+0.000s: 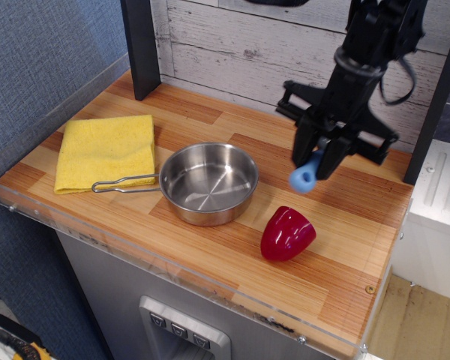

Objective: Place the blue spoon between the pot and strawberry

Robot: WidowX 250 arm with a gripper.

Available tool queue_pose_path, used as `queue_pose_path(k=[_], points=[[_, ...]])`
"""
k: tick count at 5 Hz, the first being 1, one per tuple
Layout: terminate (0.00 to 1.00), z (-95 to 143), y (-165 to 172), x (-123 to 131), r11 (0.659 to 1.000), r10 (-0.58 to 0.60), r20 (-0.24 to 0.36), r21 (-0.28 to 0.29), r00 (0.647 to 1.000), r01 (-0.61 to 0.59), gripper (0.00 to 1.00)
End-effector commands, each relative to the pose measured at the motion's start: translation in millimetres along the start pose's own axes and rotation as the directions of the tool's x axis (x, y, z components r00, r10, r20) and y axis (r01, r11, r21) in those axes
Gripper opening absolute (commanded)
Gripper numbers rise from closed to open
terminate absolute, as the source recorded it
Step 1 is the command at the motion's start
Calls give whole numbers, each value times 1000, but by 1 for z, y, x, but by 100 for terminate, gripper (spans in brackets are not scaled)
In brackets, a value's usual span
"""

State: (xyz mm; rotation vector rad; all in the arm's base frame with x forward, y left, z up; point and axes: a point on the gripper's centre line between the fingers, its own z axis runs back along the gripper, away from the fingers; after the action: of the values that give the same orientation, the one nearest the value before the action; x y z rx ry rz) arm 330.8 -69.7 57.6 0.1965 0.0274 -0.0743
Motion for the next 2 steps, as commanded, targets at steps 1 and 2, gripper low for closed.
queue_pose_path(k=[1,2], points=[[0,10,7,-11,994,99,222,25,970,-107,0],[0,5,15,-15,993,121,305,-22,945,-120,0]])
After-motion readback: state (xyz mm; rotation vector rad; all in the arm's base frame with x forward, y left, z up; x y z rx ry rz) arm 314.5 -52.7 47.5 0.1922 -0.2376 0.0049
